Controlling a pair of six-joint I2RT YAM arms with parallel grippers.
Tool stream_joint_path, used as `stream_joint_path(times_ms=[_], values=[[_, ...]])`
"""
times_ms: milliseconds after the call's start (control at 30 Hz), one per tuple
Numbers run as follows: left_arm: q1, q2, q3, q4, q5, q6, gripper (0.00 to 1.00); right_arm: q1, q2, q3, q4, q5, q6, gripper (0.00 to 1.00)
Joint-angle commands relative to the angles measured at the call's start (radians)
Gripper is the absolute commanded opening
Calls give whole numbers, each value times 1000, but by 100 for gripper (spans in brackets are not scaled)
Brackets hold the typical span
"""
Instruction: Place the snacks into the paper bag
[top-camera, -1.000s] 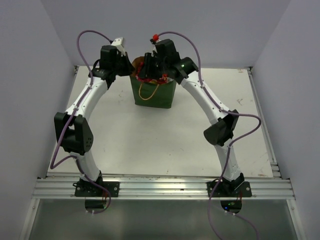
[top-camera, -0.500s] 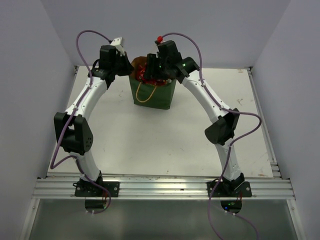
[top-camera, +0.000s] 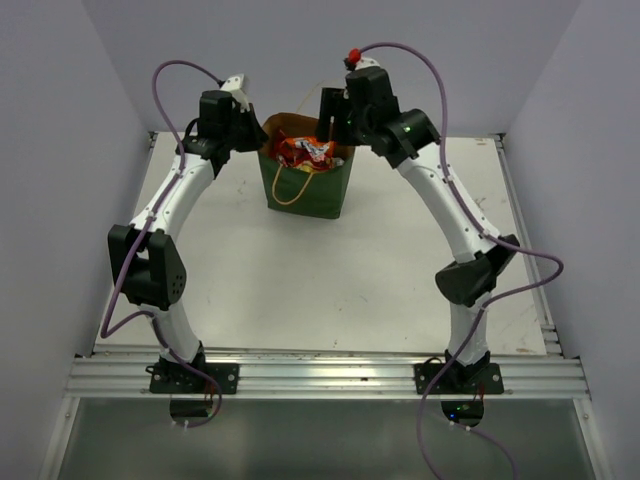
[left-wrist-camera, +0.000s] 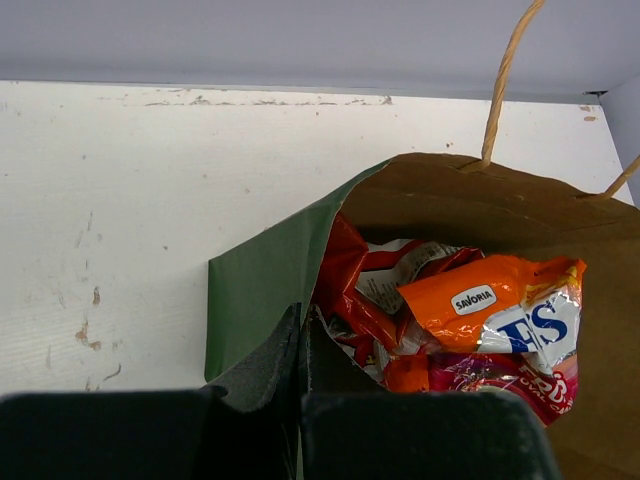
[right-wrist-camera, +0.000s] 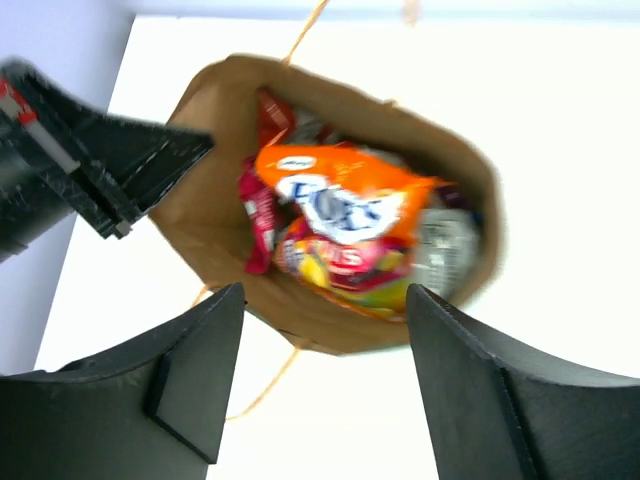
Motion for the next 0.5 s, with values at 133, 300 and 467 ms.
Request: stream_joint_path(times_ms=[133,300,467], values=[[12,-64,28,75,21,-22,0,-94,-86,-108,-41,162,-20,59],[12,-65,26,75,23,-22,0,-118,-29,-136,-29,126,-14,52],[12,-68,20,75,20,-20,0,-128,15,-131,-13,96,-12,49]])
